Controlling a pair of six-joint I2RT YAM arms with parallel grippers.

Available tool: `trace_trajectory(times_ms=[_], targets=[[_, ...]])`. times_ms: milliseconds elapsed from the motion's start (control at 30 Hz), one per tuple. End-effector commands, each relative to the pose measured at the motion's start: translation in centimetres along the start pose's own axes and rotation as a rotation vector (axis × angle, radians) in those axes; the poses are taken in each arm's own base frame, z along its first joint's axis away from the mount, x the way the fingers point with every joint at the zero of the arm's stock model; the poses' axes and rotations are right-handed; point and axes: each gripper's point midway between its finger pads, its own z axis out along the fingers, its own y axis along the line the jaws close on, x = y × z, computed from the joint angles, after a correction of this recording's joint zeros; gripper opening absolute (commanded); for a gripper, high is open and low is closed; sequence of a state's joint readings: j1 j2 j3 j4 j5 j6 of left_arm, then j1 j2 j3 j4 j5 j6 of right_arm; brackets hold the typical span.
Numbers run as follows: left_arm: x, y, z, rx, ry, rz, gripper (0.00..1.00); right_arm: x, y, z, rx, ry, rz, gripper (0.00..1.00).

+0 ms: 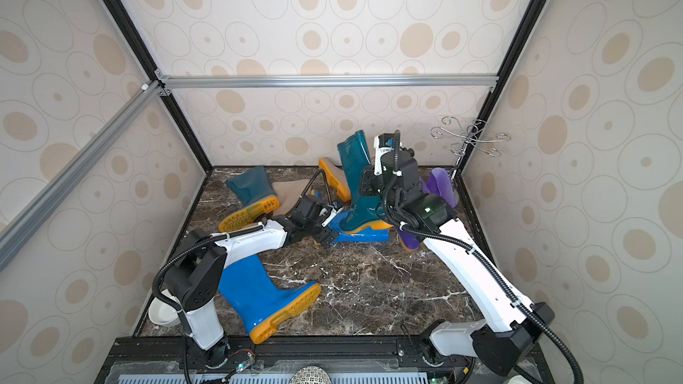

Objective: Match and arrange rain boots in pairs
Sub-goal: Pick up the rain boot at the center of the board.

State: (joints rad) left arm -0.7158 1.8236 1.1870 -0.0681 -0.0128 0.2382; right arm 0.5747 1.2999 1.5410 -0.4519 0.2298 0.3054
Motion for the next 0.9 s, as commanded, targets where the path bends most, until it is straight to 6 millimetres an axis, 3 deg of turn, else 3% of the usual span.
trace_trajectory(times_ms=[0, 267, 467, 567, 733, 867], targets=[[-0.2, -0.7, 0.7, -0.049, 0.000, 0.128, 1.00, -5.4, -0.3, -1.9, 0.043, -0.164, -0.025, 0.00], [-0.1, -2.7, 3.7, -0.105, 0.033, 0.243, 1.00, -6.8, -1.2, -1.6, 0.069, -0.189, -0.050, 0.00], [-0.8, -1.1, 4.8, -0.233, 0.040, 0.215, 0.90, -6.9, -1.8, -1.4, 0.091, -0.185, -0.060, 0.00], [-0.5, 0.0, 4.9, -0.282, 0.065, 0.198, 0.74, -6.7, -2.0, -1.2, 0.099, -0.176, -0.064, 0.00], [0.8, 1.7, 4.1, -0.320, 0.093, 0.143, 0.25, -6.6, -2.3, -1.0, 0.098, -0.176, -0.052, 0.00], [0.8, 2.7, 2.3, -0.325, 0.056, 0.066, 0.01, -7.2, -2.3, -1.1, 0.089, -0.196, -0.036, 0.00]])
